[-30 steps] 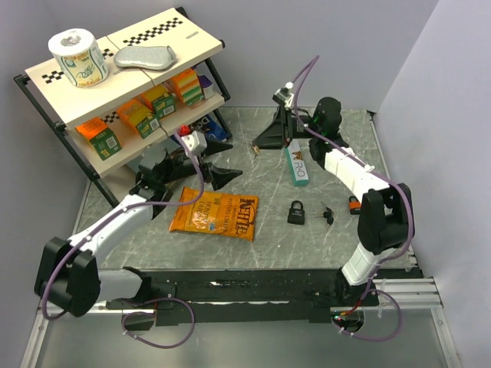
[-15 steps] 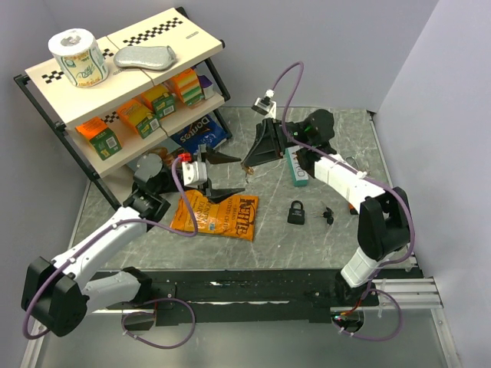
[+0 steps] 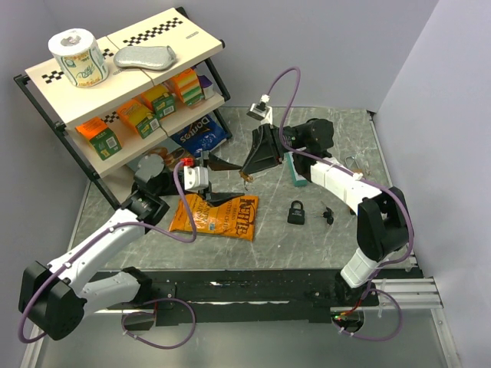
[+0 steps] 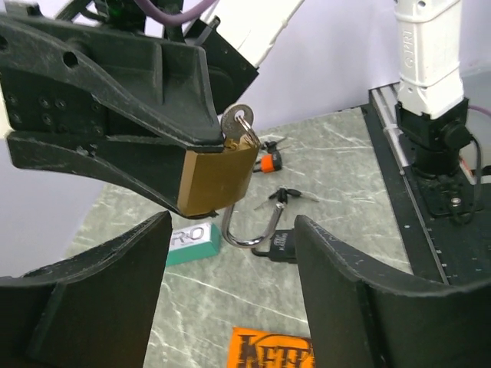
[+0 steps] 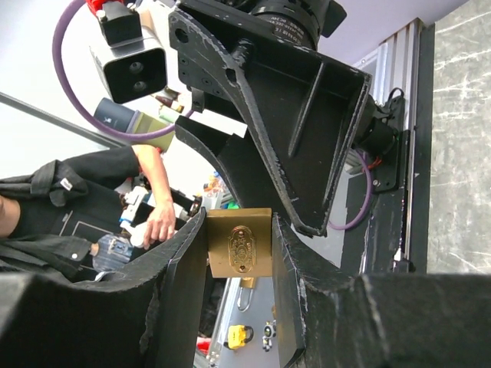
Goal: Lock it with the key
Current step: Pick up the lock from the center of the board.
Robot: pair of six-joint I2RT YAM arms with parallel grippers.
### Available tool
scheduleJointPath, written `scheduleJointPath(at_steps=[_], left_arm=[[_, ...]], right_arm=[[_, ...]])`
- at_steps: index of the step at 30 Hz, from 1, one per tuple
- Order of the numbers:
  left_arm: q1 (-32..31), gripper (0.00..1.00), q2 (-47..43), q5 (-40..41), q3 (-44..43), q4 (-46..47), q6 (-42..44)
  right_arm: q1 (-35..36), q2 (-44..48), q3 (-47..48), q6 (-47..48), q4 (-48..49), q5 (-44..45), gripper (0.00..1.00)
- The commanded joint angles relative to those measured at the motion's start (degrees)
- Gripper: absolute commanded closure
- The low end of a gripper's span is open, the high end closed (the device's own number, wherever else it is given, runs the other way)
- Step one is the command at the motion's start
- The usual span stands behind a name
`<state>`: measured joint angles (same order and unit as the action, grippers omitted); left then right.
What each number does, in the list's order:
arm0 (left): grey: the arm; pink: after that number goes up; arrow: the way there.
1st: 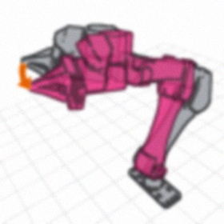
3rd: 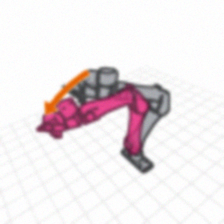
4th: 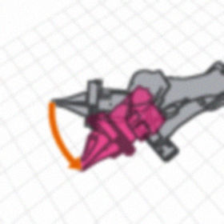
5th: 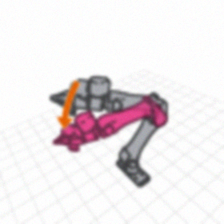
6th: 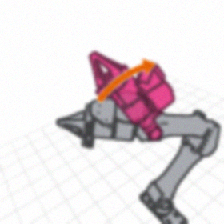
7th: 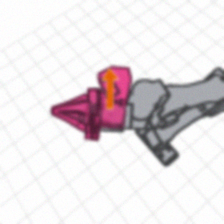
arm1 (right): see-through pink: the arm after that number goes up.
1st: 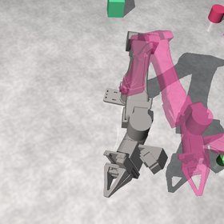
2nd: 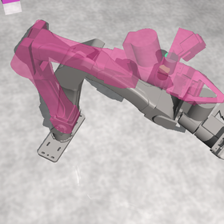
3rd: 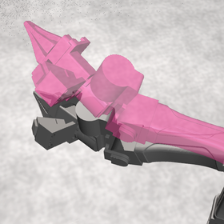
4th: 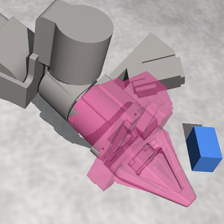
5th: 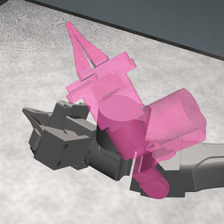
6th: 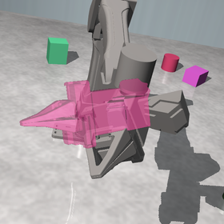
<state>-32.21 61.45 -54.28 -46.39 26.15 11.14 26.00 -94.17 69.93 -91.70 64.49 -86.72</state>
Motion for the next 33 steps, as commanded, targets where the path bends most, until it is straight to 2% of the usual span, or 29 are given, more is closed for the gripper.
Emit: scheduleJointPath(at_steps=[1, 3, 4, 5, 6, 7, 8, 9, 11, 15, 22, 25, 29, 33], left_arm=[[-0.2, 0.28, -1.7, -0.8, -0.5, -0.7, -3.9], [-0.3, 0.22, -2.6, 2.4, 2.6, 3.1, -7.6], [-0.4, 0.18, -3.0, 5.2, 3.5, 4.2, -10.8], [-0.4, 0.17, -3.6, 7.8, 4.3, 5.1, -14.1], [-0.5, 0.16, -4.0, 14.1, 5.5, 6.0, -15.3], [-1.4, 0.18, -4.5, 17.9, 6.2, 6.0, -16.1], [-2.3, 0.21, -5.5, 21.7, 6.7, 5.9, -15.5], [-3.2, 0.23, -5.9, 29.7, 8.1, 6.0, -14.5], [-5.7, 0.24, -6.5, 35.0, 9.6, 8.9, -11.8], [-8.1, 0.24, -4.8, 42.1, 11.0, 13.2, -11.8], [-14.5, 0.3, 1.4, 48.3, 9.7, 21.1, -12.5], [-17.9, 0.35, 3.5, 51.4, 8.3, 22.4, -9.0], [-19.5, 0.42, 5.8, 56.1, 6.5, 23.9, -7.5], [-20.0, 0.47, 7.0, 56.6, 5.5, 25.3, -5.9]], right_arm=[[0.5, 4.7, 1.0, 0.1, 3.6, -6.7, 1.0], [0.0, 5.5, 2.2, 3.0, 1.4, -5.1, 1.0], [-0.7, 5.7, 2.4, 4.3, -3.1, -3.9, 1.0], [-1.3, 6.1, 3.0, 6.0, -5.7, -2.8, 1.0], [-1.8, 7.0, 3.4, 9.9, -9.1, -0.3, 1.0], [-3.2, 7.5, 3.7, 12.3, -15.9, 1.3, 1.0], [-3.9, 7.9, 4.0, 14.5, -20.0, 2.9, 1.0], [-4.6, 9.0, 4.2, 18.8, -23.8, 7.0, 1.0], [-6.4, 10.0, 5.0, 22.4, -34.5, 10.8, 1.0], [-7.6, 10.2, 7.1, 27.2, -48.3, 17.8, 1.0], [-7.7, 9.8, 7.9, 26.8, -55.5, 21.1, 1.0], [-7.5, 10.2, 7.3, 26.3, -56.4, 21.5, 1.0], [-7.4, 10.5, 6.6, 24.8, -55.2, 21.2, 1.0], [-7.2, 11.0, 5.3, 24.6, -55.3, 21.5, 1.0]])
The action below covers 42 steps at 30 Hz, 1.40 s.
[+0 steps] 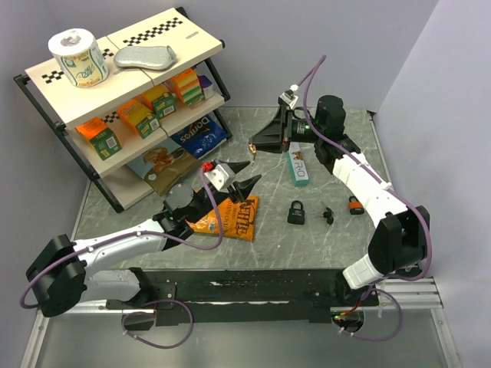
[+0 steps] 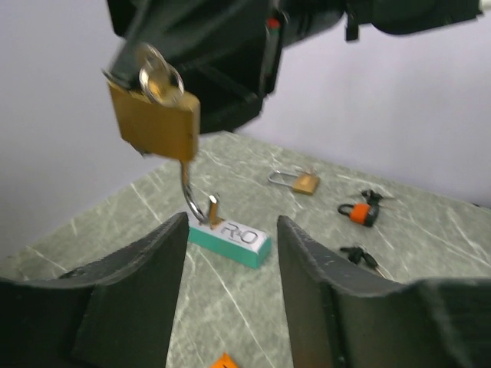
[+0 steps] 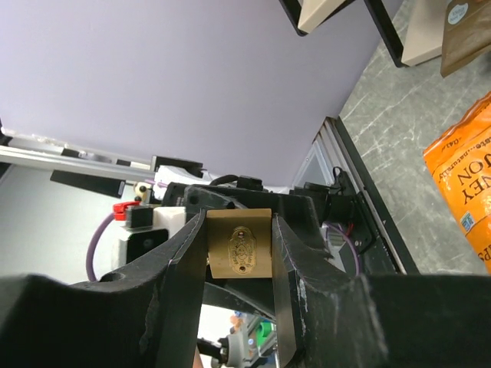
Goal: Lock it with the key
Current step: Pick up the lock from the center of the board.
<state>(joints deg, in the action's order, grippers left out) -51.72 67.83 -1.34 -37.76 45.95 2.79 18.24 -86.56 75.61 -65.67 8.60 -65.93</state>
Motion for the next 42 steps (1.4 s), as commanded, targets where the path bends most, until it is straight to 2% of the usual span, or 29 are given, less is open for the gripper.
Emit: scheduleJointPath(at_steps=[1, 6, 9, 16, 20, 23, 24, 25, 27, 29, 30, 31, 32, 33, 35, 37, 38, 39, 41, 42], left_arm=[[-0.7, 0.48, 1.2, 3.7, -3.3, 5.6, 2.7], [-0.6, 0.61, 2.3, 3.8, -4.3, 5.1, 3.2], [-0.7, 0.64, 2.7, 3.5, -4.3, 4.1, 3.5], [-0.7, 0.57, 2.9, 4.5, -4.1, 2.8, 2.8], [-0.6, 0.59, 3.5, 4.7, -5.4, 0.5, 1.9], [-0.6, 0.65, 3.4, 4.5, -5.7, -0.2, 1.3], [-0.7, 0.7, 3.4, 4.5, -5.7, -0.3, 1.4], [-0.6, 0.77, 3.3, 4.4, -5.7, -0.4, 1.5], [-0.6, 0.99, 2.9, 4.2, -5.7, -0.6, 1.9], [-0.6, 0.99, 2.4, 4.0, -5.3, -0.7, 1.9], [-0.6, 0.99, 1.4, 3.1, -5.2, -1.0, 2.0], [-0.5, 0.99, 0.8, 2.1, -5.1, -1.7, 2.2], [-0.4, 0.99, 0.4, 1.0, -5.3, -2.8, 2.6], [0.1, 0.99, -1.0, -2.4, -5.4, -4.1, 2.7], [0.9, 0.99, -2.5, -5.2, -5.2, -8.1, 2.4], [2.7, 0.99, -5.3, -8.5, -4.5, -11.2, 2.2], [3.2, 0.99, -6.1, -9.5, -4.3, -15.8, 4.5], [3.3, 0.99, -7.6, -9.4, -4.3, -18.4, 6.0], [3.4, 0.99, -9.0, -9.2, -3.6, -23.7, 12.4], [3.4, 0.99, -9.9, -9.6, -3.6, -25.3, 15.0]], right_arm=[[0.7, 3.4, -1.0, -1.6, 0.1, 0.9, 1.0], [0.8, 3.7, -1.3, -2.4, 0.5, 0.7, 1.0], [1.0, 3.7, -1.0, -2.4, 0.8, 0.5, 1.0], [1.4, 3.9, -1.1, -3.6, 2.6, -0.5, 1.0], [2.1, 4.6, -1.5, -3.6, 2.6, -0.7, 1.0], [2.4, 5.2, -2.3, -3.6, 2.9, -0.8, 1.0], [2.3, 5.3, -2.5, -3.6, 2.8, -0.9, 1.0], [2.5, 5.4, -2.7, -3.6, 2.7, -0.9, 1.0], [2.5, 5.6, -2.8, -3.7, 2.7, -1.0, 1.0], [2.3, 5.6, -2.8, -3.1, 2.1, -1.1, 1.0], [2.3, 5.8, -2.6, -2.6, 1.9, -1.3, 0.93], [1.5, 5.9, -2.7, -1.1, 1.5, -1.5, 0.77], [0.9, 6.0, -2.8, -0.6, 1.9, -1.8, 0.41], [0.1, 6.0, -2.6, 0.4, 2.6, -2.3, 0.25], [-3.8, 6.4, -1.9, 4.9, 2.8, -3.6, 0.02], [-7.3, 7.9, 0.1, 12.2, 0.8, -3.1, 0.01], [-10.0, 8.3, 1.1, 16.3, -5.0, -2.9, 0.01], [-10.8, 8.8, 4.8, 27.8, -11.1, -2.1, 0.01], [-11.1, 9.0, 9.8, 42.3, -25.8, 1.9, 0.01], [-10.5, 8.9, 13.6, 49.8, -38.3, 3.4, 0.01]])
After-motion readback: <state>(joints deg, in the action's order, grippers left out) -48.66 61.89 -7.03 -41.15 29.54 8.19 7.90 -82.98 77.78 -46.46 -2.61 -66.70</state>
